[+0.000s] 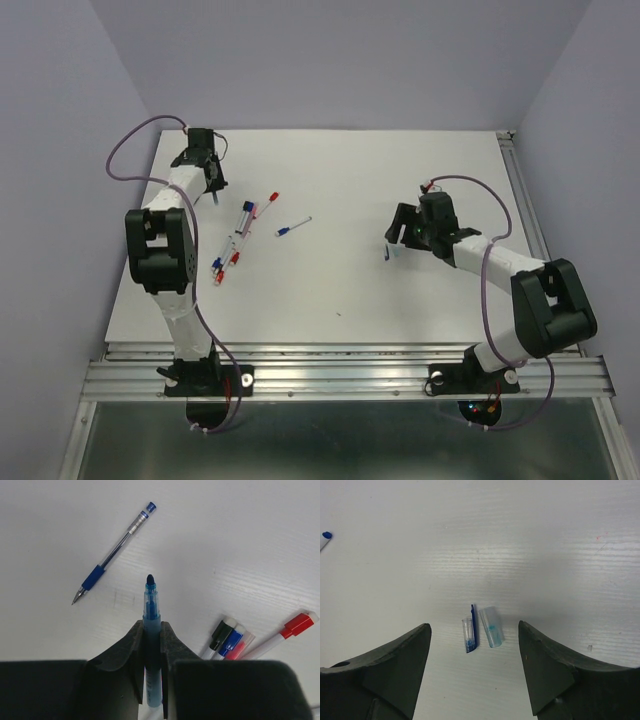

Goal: Open the pen caps

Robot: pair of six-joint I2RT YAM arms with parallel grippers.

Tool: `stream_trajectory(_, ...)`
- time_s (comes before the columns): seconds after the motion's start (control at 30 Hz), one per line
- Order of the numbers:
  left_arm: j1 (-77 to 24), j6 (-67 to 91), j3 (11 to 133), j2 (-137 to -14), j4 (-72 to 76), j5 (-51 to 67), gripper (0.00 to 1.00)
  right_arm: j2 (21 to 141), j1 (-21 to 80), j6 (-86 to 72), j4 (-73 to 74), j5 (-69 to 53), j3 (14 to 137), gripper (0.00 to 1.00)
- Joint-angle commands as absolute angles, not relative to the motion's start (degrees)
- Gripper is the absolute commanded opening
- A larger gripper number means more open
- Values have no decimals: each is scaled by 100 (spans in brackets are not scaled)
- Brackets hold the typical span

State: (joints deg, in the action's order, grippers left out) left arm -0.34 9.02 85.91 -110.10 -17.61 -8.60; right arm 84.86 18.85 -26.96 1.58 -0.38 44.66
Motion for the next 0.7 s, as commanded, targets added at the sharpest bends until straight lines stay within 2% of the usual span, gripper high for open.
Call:
stream_trajectory(0.0, 123, 238, 9341, -11336, -1845, -571, 10, 8289, 1916, -2619, 307, 88, 4764, 77)
stream_trajectory(0.17, 167, -377, 10106, -12005, -2380, -684, 18, 8165, 1925, -2523, 343, 158, 4650, 79)
stream_trajectory(0.27, 167, -650, 10423, -12357, -2619, -738, 19, 8147, 1925, -2496, 378, 176, 4641, 83)
stream_trajectory(0.33, 167, -816, 10380, -12410, -2576, -546, 20, 8147, 1925, -2487, 369, 167, 4632, 84)
stream_trajectory(0.47, 176, -1046, 10178, -12349, -2426, -413, 30, 8156, 1925, -2461, 396, 132, 4667, 86)
stream_trajectory(0.6, 176, -1046, 10221, -12445, -2470, -641, 32, 8200, 1925, -2470, 361, 105, 4658, 86)
stream_trajectory(0.67, 176, -1028, 10222, -12533, -2496, -581, 39, 8209, 1925, -2461, 343, 70, 4649, 86)
